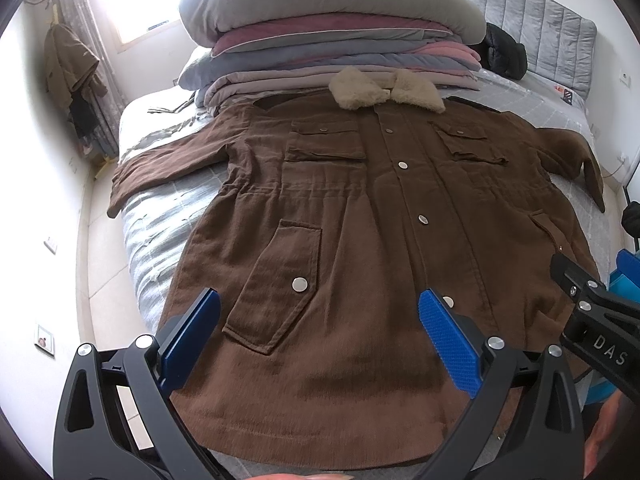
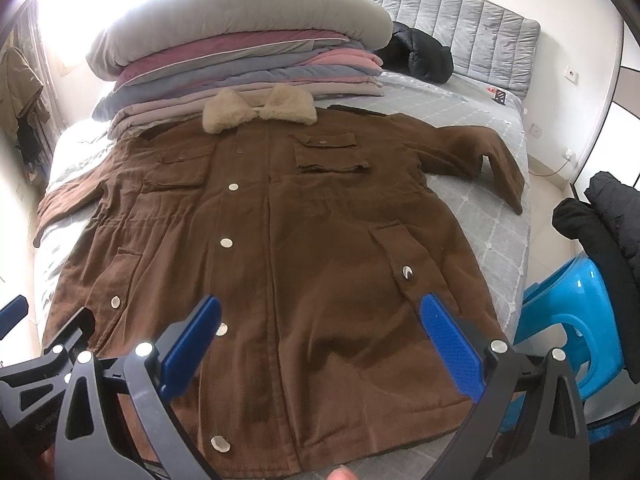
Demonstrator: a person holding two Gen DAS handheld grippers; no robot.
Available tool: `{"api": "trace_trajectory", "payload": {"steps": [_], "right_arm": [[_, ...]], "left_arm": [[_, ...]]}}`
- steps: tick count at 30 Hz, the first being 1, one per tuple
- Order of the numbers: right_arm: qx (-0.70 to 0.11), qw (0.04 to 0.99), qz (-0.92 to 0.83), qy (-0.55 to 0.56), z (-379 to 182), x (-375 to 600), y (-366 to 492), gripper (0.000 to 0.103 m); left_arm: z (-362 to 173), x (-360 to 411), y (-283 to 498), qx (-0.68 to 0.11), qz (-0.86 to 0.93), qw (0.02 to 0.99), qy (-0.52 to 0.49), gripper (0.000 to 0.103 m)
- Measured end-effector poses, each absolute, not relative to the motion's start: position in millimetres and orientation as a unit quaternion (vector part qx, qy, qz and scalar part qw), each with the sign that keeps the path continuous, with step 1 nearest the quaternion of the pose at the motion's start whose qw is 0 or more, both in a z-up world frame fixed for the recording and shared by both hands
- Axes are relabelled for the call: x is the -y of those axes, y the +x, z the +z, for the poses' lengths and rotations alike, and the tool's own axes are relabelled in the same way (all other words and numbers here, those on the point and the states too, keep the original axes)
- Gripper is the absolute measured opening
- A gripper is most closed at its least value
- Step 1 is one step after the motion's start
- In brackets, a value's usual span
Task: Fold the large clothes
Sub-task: 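Lower both tools and grasp the jacket hem with both grippers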
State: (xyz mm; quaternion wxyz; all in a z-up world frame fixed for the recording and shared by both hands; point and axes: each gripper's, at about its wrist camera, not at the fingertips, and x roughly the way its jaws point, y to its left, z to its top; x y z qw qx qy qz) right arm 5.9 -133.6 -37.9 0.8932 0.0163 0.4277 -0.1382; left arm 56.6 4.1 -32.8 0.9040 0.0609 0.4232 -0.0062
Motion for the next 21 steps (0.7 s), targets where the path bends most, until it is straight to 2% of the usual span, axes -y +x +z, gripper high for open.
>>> {"api": "trace_trajectory", "payload": {"steps": [13,21], "right_arm": [[-0.449,0.888,-0.1,0.012,-49.8,165.0,31.0,0.096],[-0.505,0.857,-0.08,0.059,-57.5,323.1,37.7,0.096]], "left_arm": [[-55.9,3.3,82.8,-0.458,-0.051,0.886,0.061,0.096],[-63.9,-62.0,110.0,-0.517,-0.126,0.846,0.034,0.096]]}}
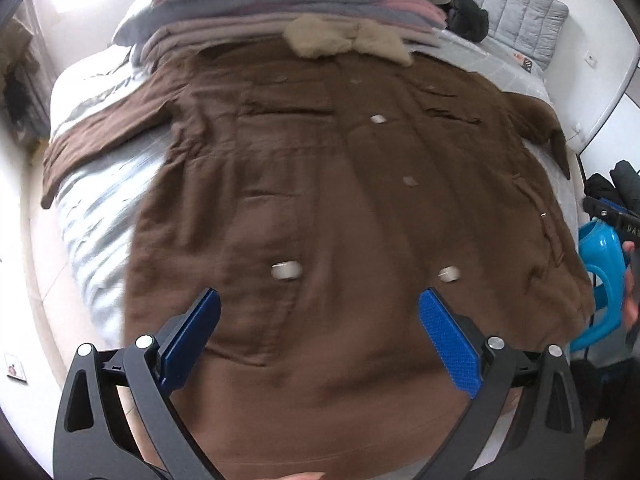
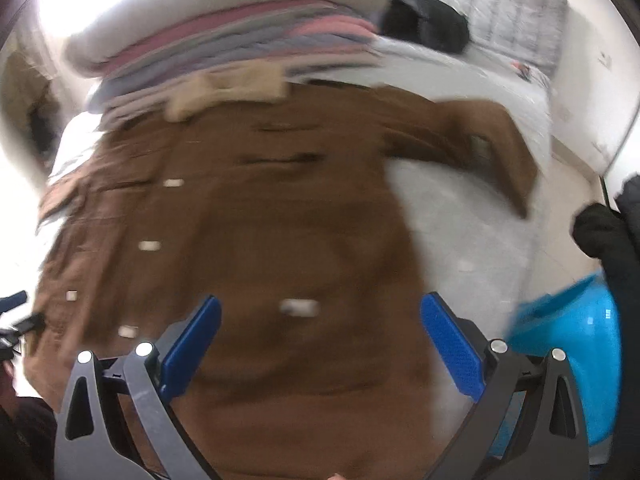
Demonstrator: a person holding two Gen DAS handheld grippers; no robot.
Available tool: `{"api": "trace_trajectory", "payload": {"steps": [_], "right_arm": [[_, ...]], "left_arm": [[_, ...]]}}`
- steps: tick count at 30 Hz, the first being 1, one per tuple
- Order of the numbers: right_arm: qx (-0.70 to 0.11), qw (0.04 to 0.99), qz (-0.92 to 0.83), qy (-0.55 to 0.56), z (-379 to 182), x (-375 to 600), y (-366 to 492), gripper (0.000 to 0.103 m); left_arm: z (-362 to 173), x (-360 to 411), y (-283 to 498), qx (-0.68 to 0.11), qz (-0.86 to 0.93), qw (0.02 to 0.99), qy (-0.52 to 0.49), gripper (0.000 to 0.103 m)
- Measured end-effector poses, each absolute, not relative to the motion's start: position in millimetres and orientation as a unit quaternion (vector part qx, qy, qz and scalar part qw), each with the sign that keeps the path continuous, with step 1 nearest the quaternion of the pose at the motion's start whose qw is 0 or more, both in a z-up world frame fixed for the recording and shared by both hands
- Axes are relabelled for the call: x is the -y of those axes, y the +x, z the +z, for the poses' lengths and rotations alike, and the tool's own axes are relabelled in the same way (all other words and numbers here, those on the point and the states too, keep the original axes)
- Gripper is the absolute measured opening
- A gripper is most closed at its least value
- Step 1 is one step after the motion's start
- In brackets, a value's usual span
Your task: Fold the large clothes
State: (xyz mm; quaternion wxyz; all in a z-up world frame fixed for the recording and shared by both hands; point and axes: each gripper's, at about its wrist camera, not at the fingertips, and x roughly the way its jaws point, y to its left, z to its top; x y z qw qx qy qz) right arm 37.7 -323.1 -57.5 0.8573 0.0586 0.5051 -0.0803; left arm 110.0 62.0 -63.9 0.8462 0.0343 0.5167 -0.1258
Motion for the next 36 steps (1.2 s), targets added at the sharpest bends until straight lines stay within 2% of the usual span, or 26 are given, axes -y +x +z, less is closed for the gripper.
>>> {"api": "trace_trajectory", "payload": {"steps": [4,7,11,14,20,23,25,26,27,28,29,30,31,32,34,36], "right_arm": [[-0.559,0.816,-0.052,0.136,-84.8,395.2,31.2,0.096],[-0.585,0.793,-0.028,0.166,-105.1,413.6,25.0,0.096],[-0.612,0.773,-0.006,0.169,-122.8,413.1,15.5,0.096],[-0.633,0.749,0.029,0.193,-134.8,406.8,9.0,0.096],[-0.651,0.721,0.091,0.217,-146.5,384.8,-4.5,0.097],[-0.636,0.727,0.102,0.239,-143.4,382.3,-11.5,0.095],[-0.625,0.733,0.097,0.252,-143.3,387.4,-17.0,0.09],[-0.62,0.738,0.084,0.252,-143.4,391.5,-20.7,0.073],[-0.621,0.74,0.062,0.25,-143.7,399.2,-23.9,0.047],[-0.617,0.738,0.055,0.268,-143.9,407.1,-28.3,0.038],[-0.603,0.735,0.068,0.304,-143.4,417.1,-35.9,0.022],[-0.593,0.732,0.083,0.324,-143.4,419.4,-39.4,0.008],[-0.585,0.731,0.096,0.338,-141.8,419.4,-42.5,0.008],[-0.582,0.737,0.099,0.329,-137.9,415.2,-44.5,0.008],[-0.575,0.739,0.115,0.332,-134.7,407.2,-44.2,0.008],[-0.573,0.74,0.118,0.332,-133.4,402.0,-42.7,0.008]], "left_arm": [[-68.6,-132.5,128.7,-0.553,-0.122,0.823,-0.037,0.096],[-75.9,-195.6,132.0,-0.56,-0.087,0.817,-0.104,0.096],[-96.6,-238.5,125.0,-0.577,-0.058,0.804,-0.13,0.096],[-121.7,-249.1,115.9,-0.609,-0.085,0.769,-0.172,0.096],[-161.9,-222.9,96.6,-0.645,-0.196,0.696,-0.248,0.096],[-166.7,-204.0,89.5,-0.646,-0.208,0.698,-0.226,0.096],[-166.7,-198.9,89.4,-0.649,-0.207,0.7,-0.215,0.096],[-166.7,-201.8,89.3,-0.646,-0.203,0.697,-0.234,0.096],[-165.0,-209.3,89.7,-0.641,-0.201,0.691,-0.265,0.096],[-166.3,-217.0,89.3,-0.633,-0.199,0.685,-0.3,0.094],[-166.6,-224.8,87.2,-0.627,-0.198,0.68,-0.325,0.089],[-166.5,-226.3,86.3,-0.629,-0.192,0.683,-0.316,0.067],[-166.0,-226.7,83.9,-0.638,-0.179,0.689,-0.295,0.049],[-165.7,-228.0,80.6,-0.642,-0.171,0.693,-0.281,0.045],[-161.5,-229.9,76.7,-0.633,-0.194,0.69,-0.292,0.017],[-154.6,-229.0,72.1,-0.62,-0.21,0.694,-0.299,0.013]]}}
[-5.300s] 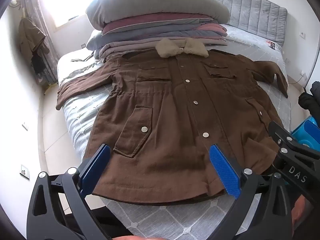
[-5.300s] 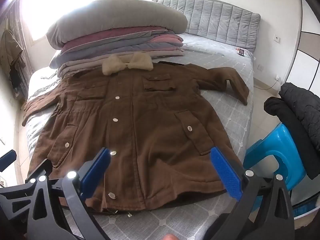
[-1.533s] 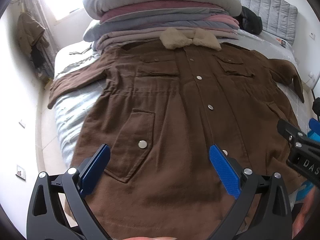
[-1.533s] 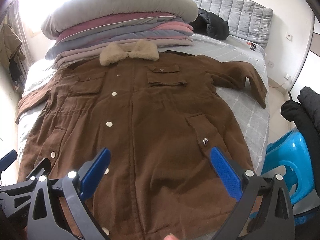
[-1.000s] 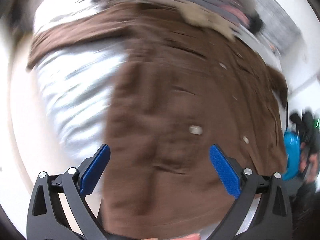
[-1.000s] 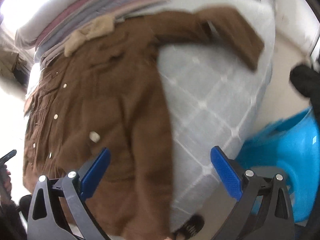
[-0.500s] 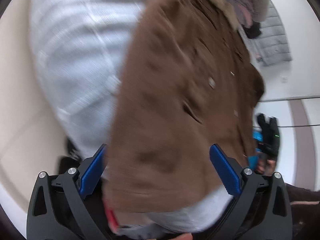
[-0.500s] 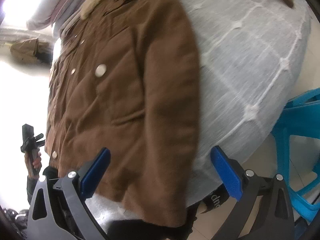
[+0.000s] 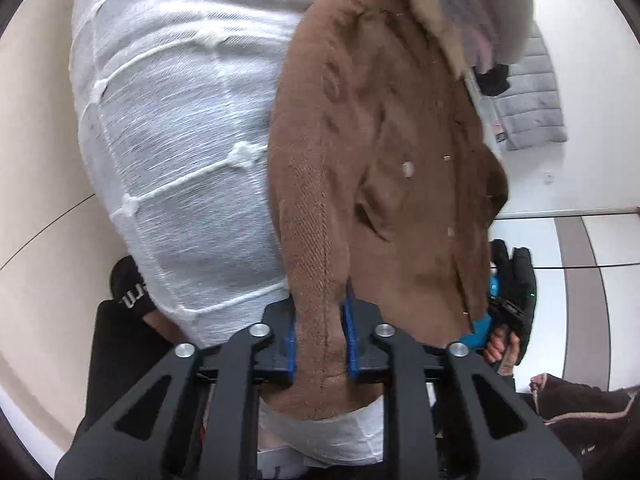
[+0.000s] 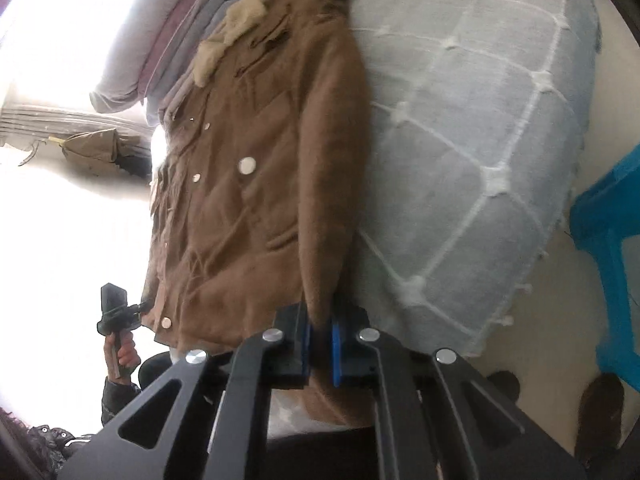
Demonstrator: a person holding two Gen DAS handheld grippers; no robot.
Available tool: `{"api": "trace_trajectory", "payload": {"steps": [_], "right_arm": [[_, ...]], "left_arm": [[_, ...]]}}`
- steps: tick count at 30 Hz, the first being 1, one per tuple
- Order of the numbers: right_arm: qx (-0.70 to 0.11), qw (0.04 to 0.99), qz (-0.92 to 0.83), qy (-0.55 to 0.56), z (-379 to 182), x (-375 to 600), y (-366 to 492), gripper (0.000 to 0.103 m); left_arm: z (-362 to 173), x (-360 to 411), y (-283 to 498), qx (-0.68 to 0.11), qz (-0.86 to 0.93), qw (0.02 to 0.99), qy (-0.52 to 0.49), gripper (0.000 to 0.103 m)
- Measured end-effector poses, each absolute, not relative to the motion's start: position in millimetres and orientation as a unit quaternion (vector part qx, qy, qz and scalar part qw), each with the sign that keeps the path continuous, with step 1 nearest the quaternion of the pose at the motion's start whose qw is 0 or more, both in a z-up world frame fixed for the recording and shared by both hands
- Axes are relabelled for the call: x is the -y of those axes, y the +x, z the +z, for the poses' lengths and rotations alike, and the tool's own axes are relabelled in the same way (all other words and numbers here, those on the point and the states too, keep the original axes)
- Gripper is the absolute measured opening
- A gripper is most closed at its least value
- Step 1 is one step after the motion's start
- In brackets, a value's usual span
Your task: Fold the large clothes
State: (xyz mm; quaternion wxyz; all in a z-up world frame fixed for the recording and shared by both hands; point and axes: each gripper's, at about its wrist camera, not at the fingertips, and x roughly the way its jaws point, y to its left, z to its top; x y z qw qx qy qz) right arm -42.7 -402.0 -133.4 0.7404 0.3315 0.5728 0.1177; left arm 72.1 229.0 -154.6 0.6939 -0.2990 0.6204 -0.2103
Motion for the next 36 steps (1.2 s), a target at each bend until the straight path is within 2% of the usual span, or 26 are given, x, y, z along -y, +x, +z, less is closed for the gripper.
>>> {"api": "trace_trajectory", "payload": {"steps": [4,10,17,28,32,34,36], "right_arm": [[-0.553,0.752,0.11,0.342,-127.6,392.8,-40.8,0.007],[-0.499,0.77,0.111,0.383,-94.8,405.4,-63.4,0.006],[-0.473,0.783,0.138,0.379,-56.3,395.2,-81.3,0.006],[-0.456,0.793,0.14,0.379,-21.0,387.2,-133.5,0.006],[-0.502,0.789,0.136,0.327,-26.2,377.1,-159.1,0.007],[-0.548,0.775,0.096,0.298,-54.0,381.2,-161.3,0.01],[-0.559,0.765,0.054,0.316,-78.5,400.7,-160.3,0.017]], "left_arm": [[-137.2,-217.4,73.3,-0.604,-0.22,0.71,-0.287,0.01],[-101.2,-218.4,74.3,-0.571,-0.226,0.737,-0.281,0.009],[-48.1,-213.7,52.1,-0.545,-0.25,0.754,-0.269,0.009],[-22.6,-237.7,-9.7,-0.543,-0.264,0.746,-0.281,0.009],[-22.3,-236.5,-44.2,-0.573,-0.26,0.743,-0.225,0.011],[-38.6,-240.0,-50.4,-0.607,-0.221,0.742,-0.177,0.017],[-57.3,-253.9,-46.9,-0.633,-0.145,0.75,-0.127,0.02]]}}
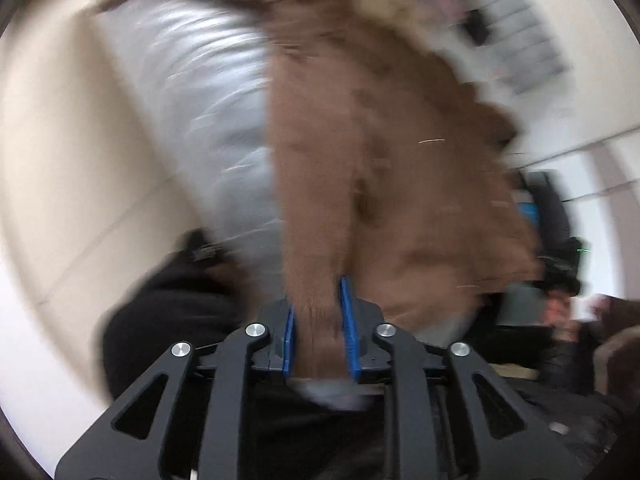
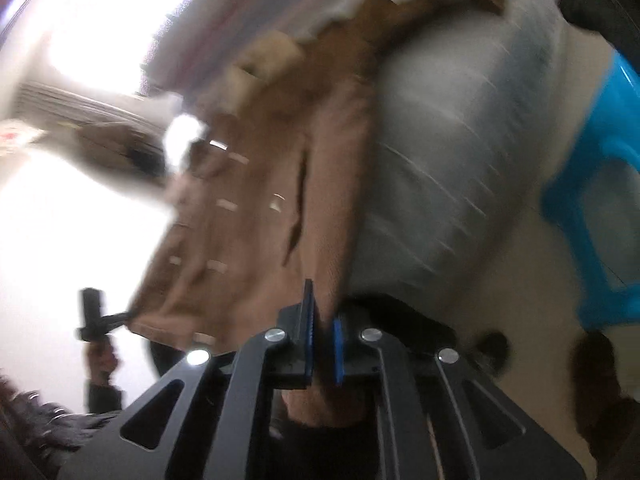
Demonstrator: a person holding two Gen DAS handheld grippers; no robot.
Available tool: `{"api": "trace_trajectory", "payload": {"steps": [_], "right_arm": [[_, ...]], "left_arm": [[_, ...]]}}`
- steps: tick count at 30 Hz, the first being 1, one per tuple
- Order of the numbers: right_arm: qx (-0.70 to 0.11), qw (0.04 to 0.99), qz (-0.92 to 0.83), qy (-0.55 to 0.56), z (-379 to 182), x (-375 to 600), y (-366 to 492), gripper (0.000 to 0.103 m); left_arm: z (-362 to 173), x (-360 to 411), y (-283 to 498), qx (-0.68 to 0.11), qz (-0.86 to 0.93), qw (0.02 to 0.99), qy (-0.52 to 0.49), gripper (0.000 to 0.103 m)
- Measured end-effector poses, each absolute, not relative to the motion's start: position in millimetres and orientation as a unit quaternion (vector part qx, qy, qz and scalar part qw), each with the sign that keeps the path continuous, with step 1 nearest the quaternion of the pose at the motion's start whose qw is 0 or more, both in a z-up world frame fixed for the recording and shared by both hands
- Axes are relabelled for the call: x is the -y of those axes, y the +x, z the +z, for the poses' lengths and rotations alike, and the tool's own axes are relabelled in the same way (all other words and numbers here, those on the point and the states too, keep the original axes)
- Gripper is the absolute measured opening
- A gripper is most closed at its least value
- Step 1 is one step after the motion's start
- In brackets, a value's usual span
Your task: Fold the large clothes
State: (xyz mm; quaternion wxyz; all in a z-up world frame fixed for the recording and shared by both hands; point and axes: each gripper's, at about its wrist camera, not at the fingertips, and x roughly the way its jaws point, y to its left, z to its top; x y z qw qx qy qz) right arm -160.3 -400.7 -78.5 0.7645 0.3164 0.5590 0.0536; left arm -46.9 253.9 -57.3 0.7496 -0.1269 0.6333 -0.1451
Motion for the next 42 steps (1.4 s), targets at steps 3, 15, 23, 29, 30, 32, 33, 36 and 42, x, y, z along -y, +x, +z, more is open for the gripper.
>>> {"api": "trace_trajectory", "payload": {"steps": [3,15,23,29,30,32,33,36,42], "right_arm": [[-0.504,0.77,-0.024,0.391,-97.5,448.5,-161.2,0.039],[-0.258,0.731,0.0,0.632,-113.7,540.2,-59.6,0.083],[-0.166,0.656,-0.01,0.737,-167.2,585.4,21.6,0.085],[-0.132,0.636,-0.027,0.76,-202.7,616.6,65.7,0.085],[-0.126,0.634,-0.028,0.762,-207.1,621.2,70.7,0.085],[-0.111,0.636,-0.025,0.763,-210.2,630.8,81.7,0.085],[-0.11,0.639,-0.023,0.761,-206.9,634.6,82.5,0.085],[-0.112,0.65,-0.023,0.751,-203.3,641.5,92.8,0.085],[-0.11,0.66,-0.018,0.743,-200.4,651.7,106.3,0.085]], "left_arm": [[-49.7,-283.8,-40.6,-0.603,0.017,0.796,-0.044,0.021],[31.6,-112.8,8.5,-0.327,-0.129,0.936,0.002,0.094],[-27.9,3.3,63.4,-0.311,-0.196,0.929,0.052,0.094],[-56.0,18.7,90.6,-0.319,-0.188,0.928,0.033,0.094],[-60.6,18.7,95.0,-0.322,-0.181,0.929,0.031,0.094],[-68.1,17.1,106.4,-0.337,-0.161,0.927,0.02,0.094],[-70.6,16.2,111.9,-0.347,-0.154,0.925,0.013,0.094],[-72.3,15.6,120.9,-0.352,-0.126,0.927,0.007,0.094],[-72.3,20.0,123.6,-0.349,-0.099,0.931,0.039,0.094]]}}
